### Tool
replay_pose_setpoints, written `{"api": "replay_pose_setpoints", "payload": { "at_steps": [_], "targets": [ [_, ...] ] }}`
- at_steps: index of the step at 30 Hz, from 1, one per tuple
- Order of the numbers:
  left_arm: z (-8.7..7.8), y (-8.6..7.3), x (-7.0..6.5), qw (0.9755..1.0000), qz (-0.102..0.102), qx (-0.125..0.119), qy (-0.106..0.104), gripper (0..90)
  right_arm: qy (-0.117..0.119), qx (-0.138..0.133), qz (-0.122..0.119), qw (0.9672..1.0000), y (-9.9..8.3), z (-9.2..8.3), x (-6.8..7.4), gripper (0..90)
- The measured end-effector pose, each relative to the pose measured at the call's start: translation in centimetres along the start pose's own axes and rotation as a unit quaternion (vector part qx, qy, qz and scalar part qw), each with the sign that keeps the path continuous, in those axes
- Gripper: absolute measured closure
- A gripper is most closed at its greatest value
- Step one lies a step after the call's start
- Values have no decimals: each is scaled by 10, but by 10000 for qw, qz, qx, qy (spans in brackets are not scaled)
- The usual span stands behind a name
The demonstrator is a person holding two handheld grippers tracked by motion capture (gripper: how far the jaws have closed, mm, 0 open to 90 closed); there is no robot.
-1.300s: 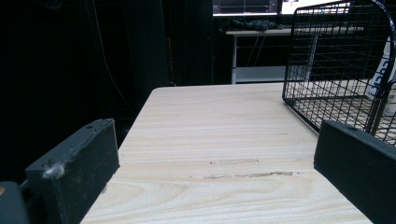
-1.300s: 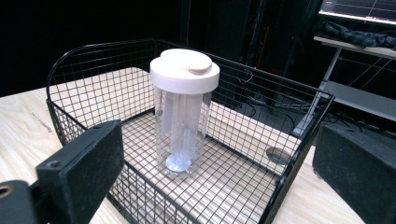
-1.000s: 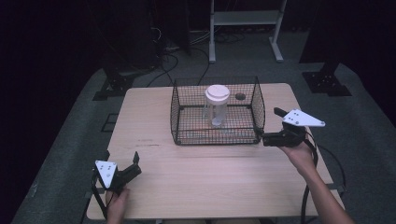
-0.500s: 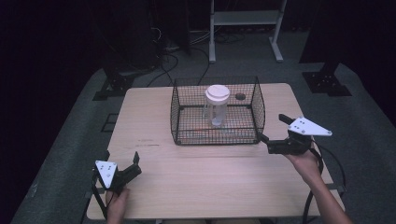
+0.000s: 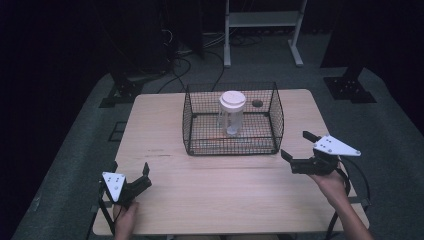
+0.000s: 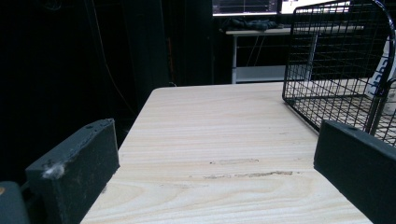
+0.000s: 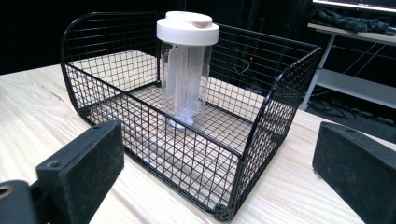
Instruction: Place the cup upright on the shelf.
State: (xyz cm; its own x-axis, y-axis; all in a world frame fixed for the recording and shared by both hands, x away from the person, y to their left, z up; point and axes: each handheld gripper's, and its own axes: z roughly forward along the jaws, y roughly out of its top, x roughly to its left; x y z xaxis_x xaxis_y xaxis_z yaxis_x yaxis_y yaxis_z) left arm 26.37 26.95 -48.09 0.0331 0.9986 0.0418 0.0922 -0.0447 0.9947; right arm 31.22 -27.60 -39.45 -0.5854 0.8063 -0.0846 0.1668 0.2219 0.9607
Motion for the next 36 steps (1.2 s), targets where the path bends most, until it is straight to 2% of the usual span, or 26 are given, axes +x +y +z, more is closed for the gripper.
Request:
{"api": "replay_pose_setpoints", "payload": {
  "at_steps": [19,26,36],
  "targets": [
    [0,0,0,10000,12,-3,8,0,-47,19,107,9999,-22,-13,3,16],
    [0,0,-1,10000,15,-2,14,0,-135,38,127,9998,-29,-19,3,16],
    [0,0,-1,10000,21,-1,17,0,-208,53,260,9994,-48,-26,7,15]
  ]
}}
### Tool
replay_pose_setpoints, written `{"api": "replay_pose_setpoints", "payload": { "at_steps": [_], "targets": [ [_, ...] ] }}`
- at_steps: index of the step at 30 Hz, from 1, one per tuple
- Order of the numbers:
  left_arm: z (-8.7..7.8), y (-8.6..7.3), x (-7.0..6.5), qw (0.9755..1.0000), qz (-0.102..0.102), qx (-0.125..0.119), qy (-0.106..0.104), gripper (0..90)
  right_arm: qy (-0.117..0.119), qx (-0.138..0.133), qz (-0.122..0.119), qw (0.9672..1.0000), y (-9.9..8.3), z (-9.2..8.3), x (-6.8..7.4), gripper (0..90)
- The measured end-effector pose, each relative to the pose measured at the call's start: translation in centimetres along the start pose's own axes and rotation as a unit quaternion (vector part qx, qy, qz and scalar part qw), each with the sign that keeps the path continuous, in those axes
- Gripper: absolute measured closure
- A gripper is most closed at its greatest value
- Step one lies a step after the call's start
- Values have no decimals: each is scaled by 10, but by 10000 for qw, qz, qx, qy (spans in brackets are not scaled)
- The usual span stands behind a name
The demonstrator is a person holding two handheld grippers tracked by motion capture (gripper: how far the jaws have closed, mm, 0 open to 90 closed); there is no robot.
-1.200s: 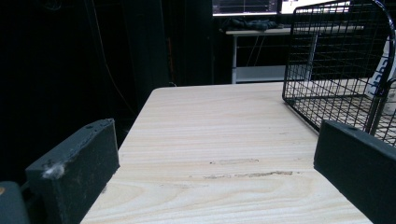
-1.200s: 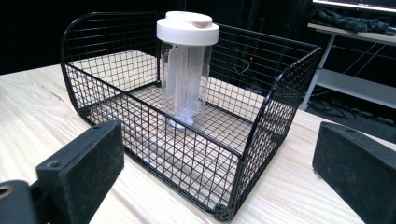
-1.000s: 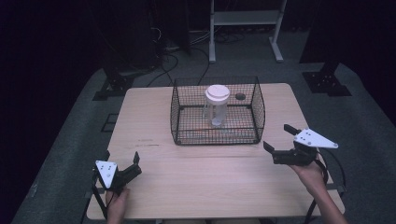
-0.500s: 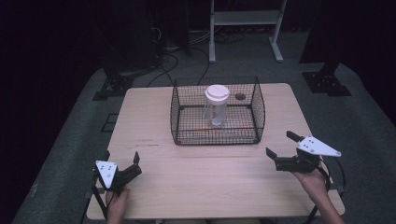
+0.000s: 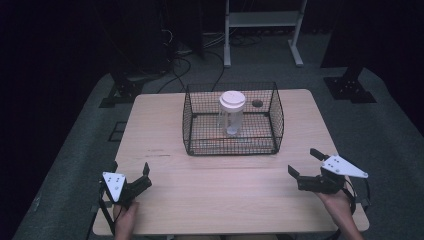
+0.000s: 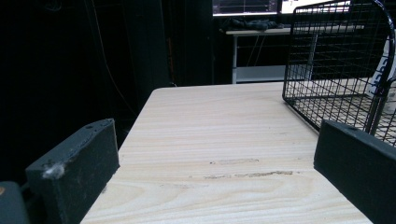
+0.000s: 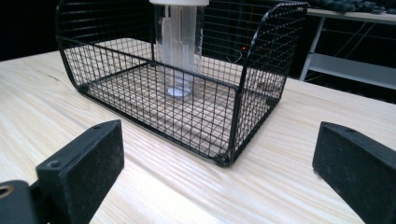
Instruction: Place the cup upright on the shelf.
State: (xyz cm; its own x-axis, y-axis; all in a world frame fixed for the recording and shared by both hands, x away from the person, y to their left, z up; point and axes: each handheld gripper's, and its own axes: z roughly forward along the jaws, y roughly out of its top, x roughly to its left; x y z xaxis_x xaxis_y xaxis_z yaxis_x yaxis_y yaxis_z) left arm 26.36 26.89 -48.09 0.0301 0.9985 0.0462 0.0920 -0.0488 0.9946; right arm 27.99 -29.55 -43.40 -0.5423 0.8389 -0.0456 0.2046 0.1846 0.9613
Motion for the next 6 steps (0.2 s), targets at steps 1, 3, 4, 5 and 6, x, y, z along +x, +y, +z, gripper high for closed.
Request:
{"api": "replay_pose_setpoints", "payload": {
  "at_steps": [1,3,4,5,6],
  "targets": [
    [0,0,0,10000,3,-1,3,0,-33,-6,2,10000,-2,-1,1,16],
    [0,0,0,10000,5,0,1,0,-76,-99,22,9999,-7,-6,6,16],
    [0,0,0,10000,6,-1,6,0,-132,-148,31,9998,-10,-9,9,16],
    [0,0,0,10000,7,-1,5,0,-174,-218,76,9996,-13,-12,13,16],
    [0,0,0,10000,10,1,6,0,-189,-343,168,9991,-18,-16,17,16]
  ]
}}
